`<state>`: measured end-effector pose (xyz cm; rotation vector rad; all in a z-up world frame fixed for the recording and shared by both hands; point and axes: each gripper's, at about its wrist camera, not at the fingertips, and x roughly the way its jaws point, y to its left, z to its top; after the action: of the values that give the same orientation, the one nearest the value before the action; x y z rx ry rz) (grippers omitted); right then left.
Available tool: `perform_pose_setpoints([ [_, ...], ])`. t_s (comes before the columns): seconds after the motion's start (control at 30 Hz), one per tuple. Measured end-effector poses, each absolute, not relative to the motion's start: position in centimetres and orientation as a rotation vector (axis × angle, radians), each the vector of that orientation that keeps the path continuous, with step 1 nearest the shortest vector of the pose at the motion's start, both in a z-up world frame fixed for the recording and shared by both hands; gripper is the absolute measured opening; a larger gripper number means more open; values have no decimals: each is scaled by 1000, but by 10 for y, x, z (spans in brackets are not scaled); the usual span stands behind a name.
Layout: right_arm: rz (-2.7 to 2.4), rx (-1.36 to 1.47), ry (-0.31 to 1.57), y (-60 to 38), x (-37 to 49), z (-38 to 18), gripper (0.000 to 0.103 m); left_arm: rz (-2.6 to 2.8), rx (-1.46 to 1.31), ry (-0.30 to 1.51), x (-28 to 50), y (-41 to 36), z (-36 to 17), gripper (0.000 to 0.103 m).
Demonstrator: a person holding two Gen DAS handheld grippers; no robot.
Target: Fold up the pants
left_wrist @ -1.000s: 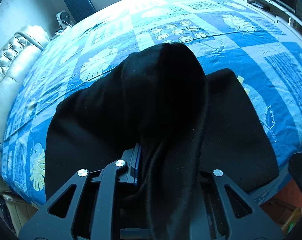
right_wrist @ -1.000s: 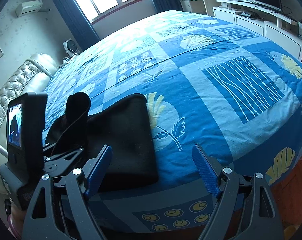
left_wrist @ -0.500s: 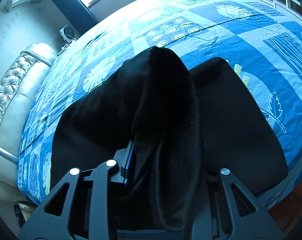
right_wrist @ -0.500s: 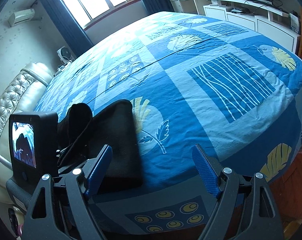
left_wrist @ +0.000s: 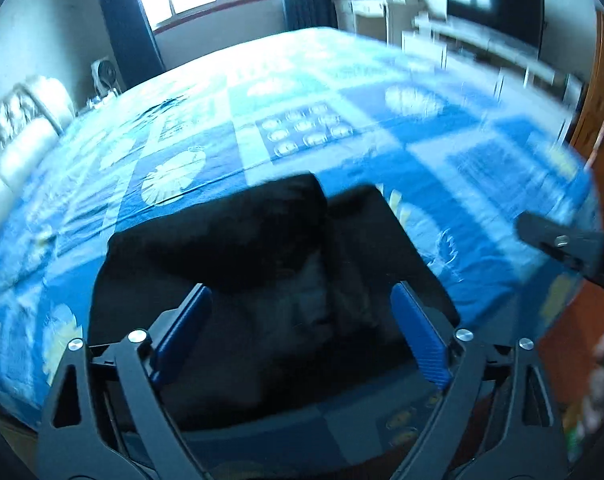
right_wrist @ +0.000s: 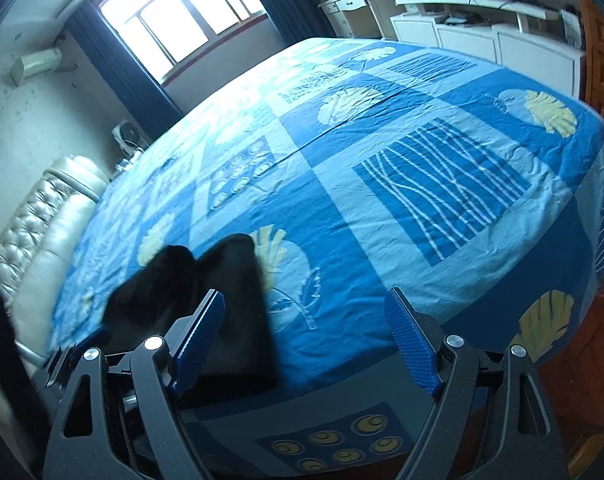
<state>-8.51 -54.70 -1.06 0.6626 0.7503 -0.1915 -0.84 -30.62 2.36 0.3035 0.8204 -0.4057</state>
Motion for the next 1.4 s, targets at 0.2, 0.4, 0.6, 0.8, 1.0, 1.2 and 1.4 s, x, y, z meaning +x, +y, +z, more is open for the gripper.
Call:
perform_pose_setpoints([
  [0.2,63,770,819,-519,-47,-18,81,-331,167,796,7,-200,43,95],
  [0.4,147,713,968,-478,14,-41,81,-215,87,819,27,-101,34,95],
  [0.6,192,715,1063,-448,43,-62,69,-157,-12,860,30,-36,17,95],
  [0.8,248,688,1054,-435,41,-46,13,-167,-56,894,27,-25,2,95],
  [1.0,276,677,923,-462,18,5,12,-226,-51,887,21,-42,3,95],
  [1.2,186,677,979,-493,22,-27,12,-249,-33,899,22,-63,-3,95],
  [1.4,176,787,1000,-513,17,-76,12,-237,-1,941,28,-75,-18,95],
])
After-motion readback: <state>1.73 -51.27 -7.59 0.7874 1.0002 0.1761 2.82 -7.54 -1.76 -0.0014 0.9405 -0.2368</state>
